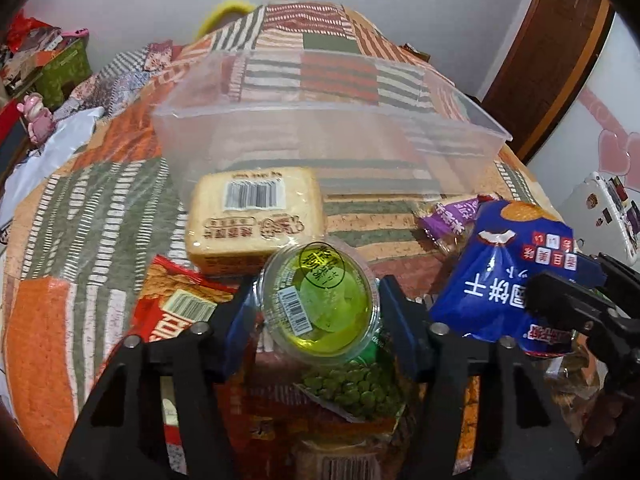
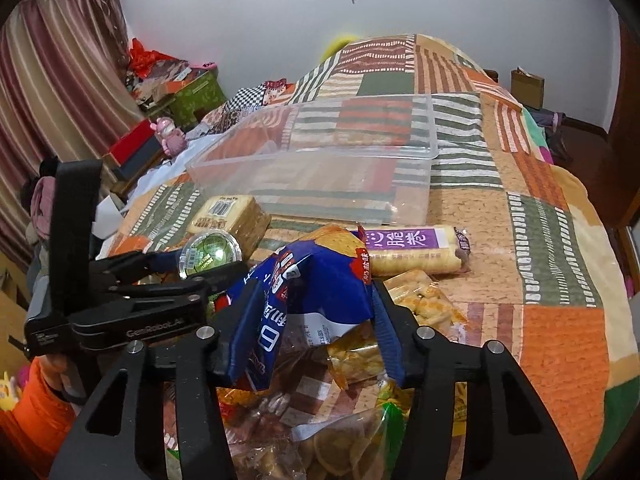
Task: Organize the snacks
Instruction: 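Grasp the green jelly cup with the left tool while the right tool grasps the blue snack bag, then lift the jelly cup and blue bag and carry both over the clear box, then open the left tool to drop the cup while the right tool drops the bag into the box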
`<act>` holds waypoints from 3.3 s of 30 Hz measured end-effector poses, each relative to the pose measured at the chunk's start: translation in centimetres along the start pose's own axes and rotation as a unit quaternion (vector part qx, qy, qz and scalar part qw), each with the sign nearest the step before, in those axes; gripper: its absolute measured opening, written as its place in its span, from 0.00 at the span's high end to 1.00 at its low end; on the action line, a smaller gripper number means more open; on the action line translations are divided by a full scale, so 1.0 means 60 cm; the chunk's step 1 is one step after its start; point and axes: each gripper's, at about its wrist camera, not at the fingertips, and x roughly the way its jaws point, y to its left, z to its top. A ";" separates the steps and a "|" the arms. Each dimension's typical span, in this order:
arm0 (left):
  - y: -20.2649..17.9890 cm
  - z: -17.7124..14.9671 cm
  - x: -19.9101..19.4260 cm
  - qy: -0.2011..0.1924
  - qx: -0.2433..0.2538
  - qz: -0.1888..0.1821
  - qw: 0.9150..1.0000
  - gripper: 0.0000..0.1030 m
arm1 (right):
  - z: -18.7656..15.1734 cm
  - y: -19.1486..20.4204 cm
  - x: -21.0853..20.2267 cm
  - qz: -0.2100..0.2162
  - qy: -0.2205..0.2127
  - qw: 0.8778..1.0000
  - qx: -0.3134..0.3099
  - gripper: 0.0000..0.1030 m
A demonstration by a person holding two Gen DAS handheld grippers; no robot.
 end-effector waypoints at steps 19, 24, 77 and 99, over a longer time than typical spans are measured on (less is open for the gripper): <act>0.008 0.003 -0.095 -0.051 -0.013 -0.019 0.998 0.44 | 0.018 -0.016 -0.039 0.004 -0.043 0.999 0.011 0.61; 0.006 0.033 -0.145 -0.088 -0.004 -0.022 0.996 0.44 | 0.037 -0.018 -0.060 -0.003 -0.064 0.998 0.006 0.61; 0.018 0.220 0.089 0.000 0.022 0.013 1.000 0.43 | 0.177 -0.048 0.144 -0.046 0.034 0.998 -0.026 0.58; 0.006 0.168 -0.087 -0.101 0.037 0.025 0.994 0.17 | 0.156 -0.031 0.000 -0.069 -0.045 0.996 -0.045 0.25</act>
